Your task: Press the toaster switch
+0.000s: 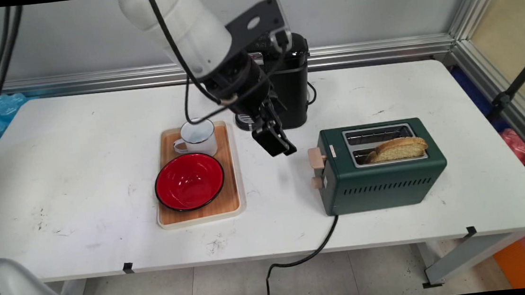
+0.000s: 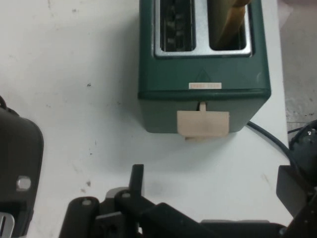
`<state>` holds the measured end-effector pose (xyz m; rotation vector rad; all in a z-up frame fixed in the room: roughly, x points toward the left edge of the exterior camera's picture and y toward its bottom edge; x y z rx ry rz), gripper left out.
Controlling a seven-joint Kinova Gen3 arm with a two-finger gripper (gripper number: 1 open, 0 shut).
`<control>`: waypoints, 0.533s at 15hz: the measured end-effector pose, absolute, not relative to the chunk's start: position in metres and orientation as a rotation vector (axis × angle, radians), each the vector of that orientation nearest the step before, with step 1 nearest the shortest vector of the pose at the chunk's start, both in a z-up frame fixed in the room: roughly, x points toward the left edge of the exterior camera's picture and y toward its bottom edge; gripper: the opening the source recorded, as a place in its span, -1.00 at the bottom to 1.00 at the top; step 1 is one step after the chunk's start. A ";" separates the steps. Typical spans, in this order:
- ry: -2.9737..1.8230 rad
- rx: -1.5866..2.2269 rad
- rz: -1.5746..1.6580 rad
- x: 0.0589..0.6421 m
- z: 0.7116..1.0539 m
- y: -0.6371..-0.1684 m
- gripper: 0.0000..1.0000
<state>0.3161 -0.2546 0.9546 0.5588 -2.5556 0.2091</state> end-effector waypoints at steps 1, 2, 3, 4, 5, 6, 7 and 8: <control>-2.555 0.557 0.210 0.315 0.949 -0.256 1.00; -2.554 0.556 0.212 0.313 0.944 -0.257 1.00; -2.551 0.554 0.213 0.312 0.940 -0.258 -1.00; -2.549 0.551 0.215 0.310 0.936 -0.259 -1.00; -2.547 0.550 0.217 0.308 0.932 -0.261 -1.00; -2.545 0.549 0.218 0.307 0.929 -0.262 -1.00; -2.544 0.551 0.217 0.305 0.926 -0.263 -1.00; -2.542 0.553 0.217 0.304 0.924 -0.263 -1.00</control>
